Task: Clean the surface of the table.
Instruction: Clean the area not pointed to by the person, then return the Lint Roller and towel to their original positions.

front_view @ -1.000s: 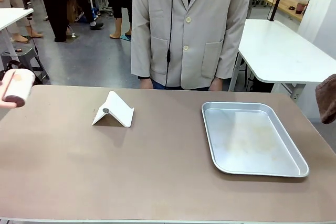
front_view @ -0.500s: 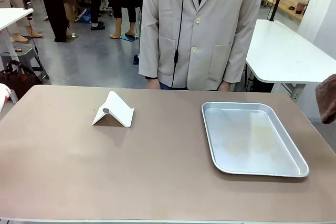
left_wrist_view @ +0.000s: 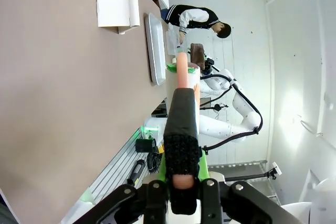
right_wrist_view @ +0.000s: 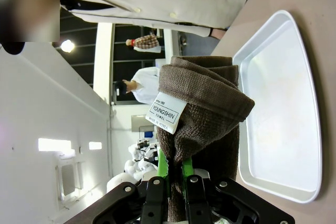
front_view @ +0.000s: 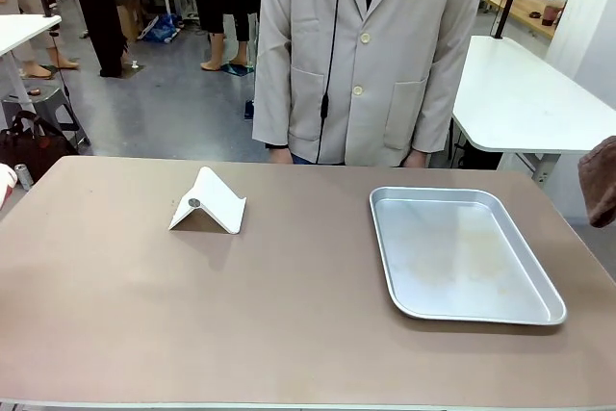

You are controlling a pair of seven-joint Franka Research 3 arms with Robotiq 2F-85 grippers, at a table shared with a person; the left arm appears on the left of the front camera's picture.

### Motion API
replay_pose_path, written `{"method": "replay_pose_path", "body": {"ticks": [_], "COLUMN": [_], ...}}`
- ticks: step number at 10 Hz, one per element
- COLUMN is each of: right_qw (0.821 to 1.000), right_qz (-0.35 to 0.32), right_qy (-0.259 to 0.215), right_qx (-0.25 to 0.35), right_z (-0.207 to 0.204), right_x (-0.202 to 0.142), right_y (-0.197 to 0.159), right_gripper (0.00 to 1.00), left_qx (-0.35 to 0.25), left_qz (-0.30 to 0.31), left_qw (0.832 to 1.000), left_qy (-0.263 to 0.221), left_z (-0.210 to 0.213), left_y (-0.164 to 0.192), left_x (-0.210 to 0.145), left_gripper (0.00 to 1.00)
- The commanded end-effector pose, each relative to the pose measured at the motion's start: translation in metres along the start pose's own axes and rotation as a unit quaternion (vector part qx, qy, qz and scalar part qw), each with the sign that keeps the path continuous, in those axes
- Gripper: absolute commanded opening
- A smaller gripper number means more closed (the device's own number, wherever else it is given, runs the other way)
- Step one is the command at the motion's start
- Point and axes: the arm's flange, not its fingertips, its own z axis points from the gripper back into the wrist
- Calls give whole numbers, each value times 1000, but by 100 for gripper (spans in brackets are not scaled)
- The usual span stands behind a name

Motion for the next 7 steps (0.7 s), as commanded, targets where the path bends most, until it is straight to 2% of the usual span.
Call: {"method": "replay_pose_path", "body": {"ticks": [1, 7], "right_qw": [1000, 1000], "right_qz": [3, 3], "right_qy": [3, 3], "right_qx": [3, 3], "right_z": [2, 2], "right_x": [-1, -1], "right_y": [3, 3], "right_gripper": [0, 0], "left_qx": [0, 0], "left_qz": [-3, -3], "left_qw": [1000, 1000], "left_qy": [-4, -4], "left_z": [0, 0], "left_y": [-8, -8], "left_x": [-4, -4], "left_gripper": [3, 3]}}
